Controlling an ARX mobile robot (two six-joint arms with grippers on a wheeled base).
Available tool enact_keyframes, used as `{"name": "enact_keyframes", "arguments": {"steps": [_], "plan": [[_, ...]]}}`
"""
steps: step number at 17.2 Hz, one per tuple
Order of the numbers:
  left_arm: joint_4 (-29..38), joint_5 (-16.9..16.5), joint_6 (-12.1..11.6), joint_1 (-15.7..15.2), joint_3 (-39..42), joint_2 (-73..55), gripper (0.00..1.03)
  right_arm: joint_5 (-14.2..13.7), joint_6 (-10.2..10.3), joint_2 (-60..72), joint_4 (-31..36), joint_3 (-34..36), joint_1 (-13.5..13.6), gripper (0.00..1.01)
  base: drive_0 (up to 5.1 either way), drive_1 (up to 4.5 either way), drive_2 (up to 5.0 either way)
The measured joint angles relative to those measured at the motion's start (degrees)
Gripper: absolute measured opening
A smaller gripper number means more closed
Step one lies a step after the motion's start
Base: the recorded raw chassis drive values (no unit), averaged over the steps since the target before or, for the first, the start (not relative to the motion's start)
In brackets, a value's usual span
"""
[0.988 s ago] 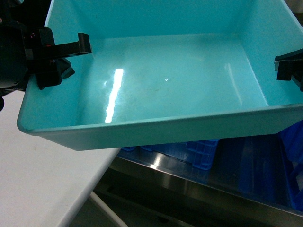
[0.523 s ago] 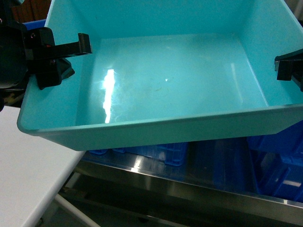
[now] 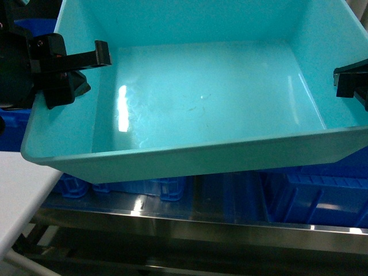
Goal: Stack blue boxes stably on right
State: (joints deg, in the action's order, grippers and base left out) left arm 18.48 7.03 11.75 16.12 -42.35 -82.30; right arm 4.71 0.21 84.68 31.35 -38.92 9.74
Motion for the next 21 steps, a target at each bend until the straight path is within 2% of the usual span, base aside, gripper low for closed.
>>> {"name": "enact_keyframes", "arguments": {"steps": [4, 21], "plan": [[0.0, 0.1, -0.1, 0.2, 0.0, 0.0, 0.05, 0.0, 0.0, 0.0, -0.1, 0.1, 0.0, 0.07, -0.6, -0.55, -0.6], [0.0, 0.0, -0.2, 0.0, 0.1, 0.3, 0.05, 0.0, 0.0, 0.0, 0.0, 0.1, 0.0, 0.07, 4.4, -2.29, -2.3]]}}
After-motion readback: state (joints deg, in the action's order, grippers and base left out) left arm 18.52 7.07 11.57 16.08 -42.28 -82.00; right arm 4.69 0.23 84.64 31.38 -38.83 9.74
